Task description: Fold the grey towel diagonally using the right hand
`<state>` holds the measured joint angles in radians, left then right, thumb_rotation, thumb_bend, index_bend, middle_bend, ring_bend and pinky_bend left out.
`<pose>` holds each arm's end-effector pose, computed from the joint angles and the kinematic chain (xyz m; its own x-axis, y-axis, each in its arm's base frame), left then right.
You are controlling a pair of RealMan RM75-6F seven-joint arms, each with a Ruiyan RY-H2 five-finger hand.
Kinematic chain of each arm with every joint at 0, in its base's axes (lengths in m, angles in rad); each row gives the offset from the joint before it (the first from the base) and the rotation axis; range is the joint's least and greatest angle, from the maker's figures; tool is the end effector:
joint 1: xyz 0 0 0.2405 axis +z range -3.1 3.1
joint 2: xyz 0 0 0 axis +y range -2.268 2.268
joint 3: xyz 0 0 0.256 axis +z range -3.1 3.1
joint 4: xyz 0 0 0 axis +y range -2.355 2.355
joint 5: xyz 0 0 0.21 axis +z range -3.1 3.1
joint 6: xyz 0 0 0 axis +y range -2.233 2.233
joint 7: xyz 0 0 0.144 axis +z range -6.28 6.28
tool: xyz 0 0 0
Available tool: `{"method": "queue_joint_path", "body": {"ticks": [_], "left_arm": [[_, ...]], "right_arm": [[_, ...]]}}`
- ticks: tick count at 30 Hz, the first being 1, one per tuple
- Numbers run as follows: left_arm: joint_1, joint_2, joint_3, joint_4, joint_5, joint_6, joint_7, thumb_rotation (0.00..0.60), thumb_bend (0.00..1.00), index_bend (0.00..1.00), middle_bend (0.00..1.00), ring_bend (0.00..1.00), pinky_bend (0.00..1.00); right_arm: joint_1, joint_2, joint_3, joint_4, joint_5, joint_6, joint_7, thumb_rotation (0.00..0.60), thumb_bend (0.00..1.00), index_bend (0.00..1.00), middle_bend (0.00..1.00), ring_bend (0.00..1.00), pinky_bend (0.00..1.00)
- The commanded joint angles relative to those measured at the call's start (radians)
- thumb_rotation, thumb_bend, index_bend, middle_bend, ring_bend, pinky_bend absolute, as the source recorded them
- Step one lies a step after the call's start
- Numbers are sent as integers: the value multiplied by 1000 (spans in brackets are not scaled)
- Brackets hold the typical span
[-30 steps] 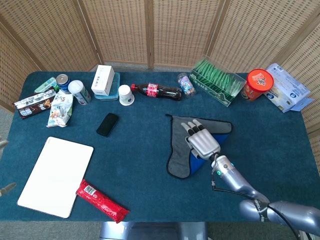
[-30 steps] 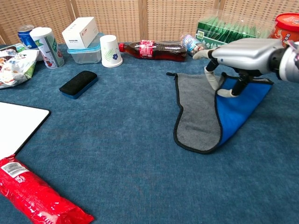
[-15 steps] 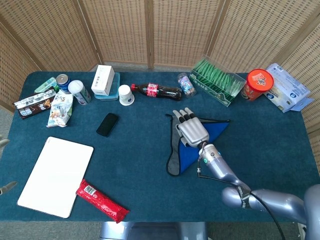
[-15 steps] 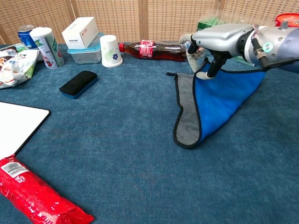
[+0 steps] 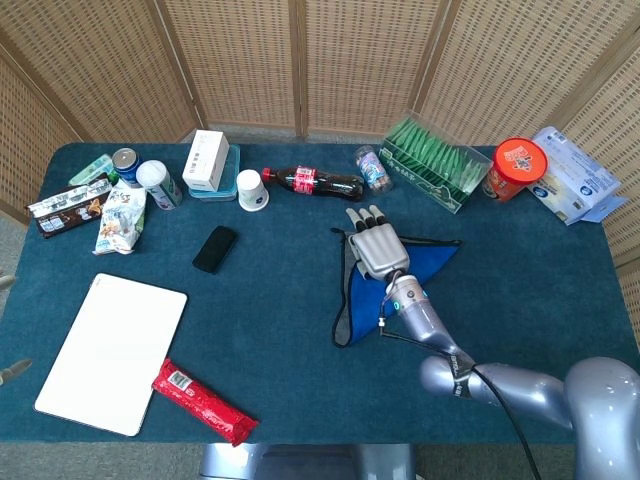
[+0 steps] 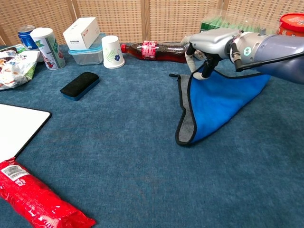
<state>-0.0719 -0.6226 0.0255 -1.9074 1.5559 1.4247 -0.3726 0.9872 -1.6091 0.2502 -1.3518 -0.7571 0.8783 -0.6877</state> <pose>-0.2760 0.1571 0.2585 0.2366 0.1325 0.9625 0.9706 0.0137 -0.2405 -0.0963 -0.4042 -0.0244 0.6275 -0.2034 0.7516 -0.7617 -0.3605 0.5384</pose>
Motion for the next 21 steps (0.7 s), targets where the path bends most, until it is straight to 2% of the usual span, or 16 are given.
{"method": "queue_joint_path", "body": {"ticks": [1,10,12,15,17,20,21], "left_arm": [[-2,0,-1,1,-2,-3,-2,600,113,114,0,0,0],[-2,2,-3,10,-6,-3,-21,600,113,113,0,0,0],[-1,2,-3,13,-4,-2,-26,600,113,114,0,0,0],[-1,3,-2,18,-2,-4,-32,600,113,113,0,0,0],[0,3,-2,21,-3,-2,-36,600,113,113,0,0,0],[0,3,-3,26,-6,-2,-45,600,113,113,0,0,0],[1,3,-3,28,-6,-2,-47,600,113,114,0,0,0]], "right_arm": [[12,-22,-1,25,2,9,2,600,456,900,0,0,102],[42,-79,6,86,14,18,3,600,455,898,0,0,101],[46,-90,5,101,15,18,3,600,455,854,0,0,101],[47,-103,6,119,20,20,9,600,451,608,0,0,101],[46,-106,8,124,22,17,17,600,408,360,0,0,101],[39,-112,14,136,14,24,45,600,316,127,0,0,101],[35,-114,15,139,6,30,56,600,283,87,0,0,101]]}}
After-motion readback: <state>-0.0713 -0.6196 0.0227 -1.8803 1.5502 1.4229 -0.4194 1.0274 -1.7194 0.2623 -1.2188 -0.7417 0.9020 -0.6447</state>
